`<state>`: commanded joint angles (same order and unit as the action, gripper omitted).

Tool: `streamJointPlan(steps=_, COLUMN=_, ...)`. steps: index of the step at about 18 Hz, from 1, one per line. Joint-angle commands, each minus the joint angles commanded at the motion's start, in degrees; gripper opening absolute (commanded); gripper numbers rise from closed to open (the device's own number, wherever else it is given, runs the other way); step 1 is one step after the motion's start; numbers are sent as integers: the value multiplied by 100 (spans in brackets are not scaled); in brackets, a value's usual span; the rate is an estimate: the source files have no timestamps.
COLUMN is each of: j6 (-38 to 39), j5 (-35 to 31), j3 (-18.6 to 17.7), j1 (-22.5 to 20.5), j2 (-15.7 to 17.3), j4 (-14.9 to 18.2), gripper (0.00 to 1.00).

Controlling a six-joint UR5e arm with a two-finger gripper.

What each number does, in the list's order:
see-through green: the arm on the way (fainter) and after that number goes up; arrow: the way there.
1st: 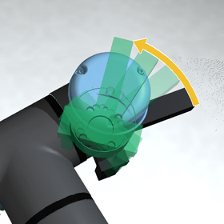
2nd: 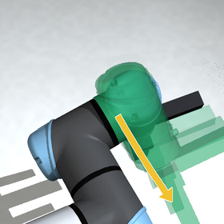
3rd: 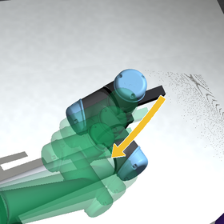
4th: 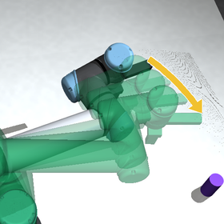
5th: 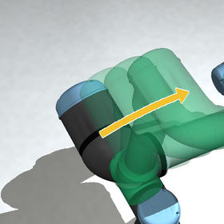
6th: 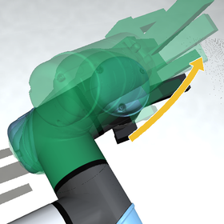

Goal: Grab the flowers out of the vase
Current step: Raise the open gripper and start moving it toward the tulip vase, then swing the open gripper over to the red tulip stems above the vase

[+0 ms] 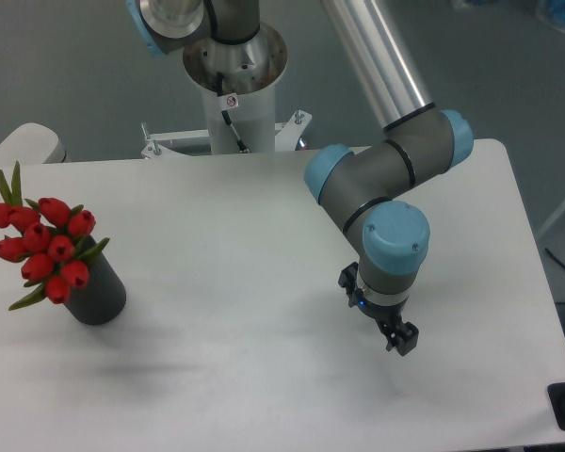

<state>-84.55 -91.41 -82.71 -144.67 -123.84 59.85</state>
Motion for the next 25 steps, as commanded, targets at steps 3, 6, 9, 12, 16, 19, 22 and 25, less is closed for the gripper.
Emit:
streamJointPlan(steps=3, j6=0, j5=0, j3=-9, j1=0, j2=0, j4=0, gripper=100)
streamJointPlan(steps=6, j6=-17, j5=9, j3=-44, j1=0, j2=0, j4=-26, gripper=100)
streamJointPlan(steps=9, j6=17, j5=114, j3=-166, j1=-9, j2=88, j4=-79, gripper=100)
streamJointPlan(steps=12, j6=9, j5=263, j3=-482, j1=-17, j2=307, j4=-149, gripper=100)
streamJointPlan(steps=16, j6=9, j5=711, j3=-1027, j1=-26, j2=816, j4=-158, gripper=100)
streamJointPlan(steps=19, j6=9, j5=1053, j3=-1502, j1=-9, j2=1247, j4=-167, gripper=100)
streamJointPlan(steps=22, j6=61, j5=1659, j3=-1792, j1=17, j2=1537, j4=-158, gripper=100)
streamJointPlan(steps=25, j6=88, j5=2091, j3=-2126, j1=148, j2=1950, j4=-149, gripper=100)
